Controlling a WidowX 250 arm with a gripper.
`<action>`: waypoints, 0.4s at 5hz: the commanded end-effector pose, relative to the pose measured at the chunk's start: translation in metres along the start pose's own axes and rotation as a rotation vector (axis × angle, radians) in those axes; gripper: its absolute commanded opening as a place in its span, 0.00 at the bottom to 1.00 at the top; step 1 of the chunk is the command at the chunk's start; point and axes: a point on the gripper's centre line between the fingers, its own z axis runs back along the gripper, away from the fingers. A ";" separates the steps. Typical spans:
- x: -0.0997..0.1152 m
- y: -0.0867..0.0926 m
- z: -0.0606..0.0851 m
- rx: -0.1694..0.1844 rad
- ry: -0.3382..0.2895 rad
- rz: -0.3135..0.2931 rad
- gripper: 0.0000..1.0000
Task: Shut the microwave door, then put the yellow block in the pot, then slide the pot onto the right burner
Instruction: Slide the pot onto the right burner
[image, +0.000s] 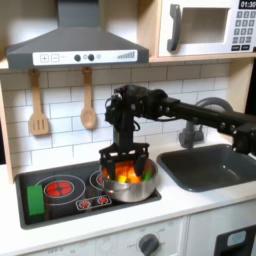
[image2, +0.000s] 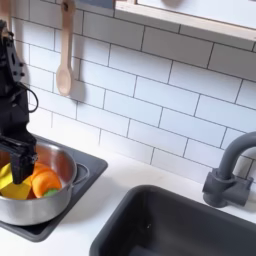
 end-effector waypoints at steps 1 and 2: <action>0.006 -0.007 -0.010 0.004 -0.003 -0.001 1.00; 0.010 -0.011 -0.020 -0.001 -0.006 -0.002 1.00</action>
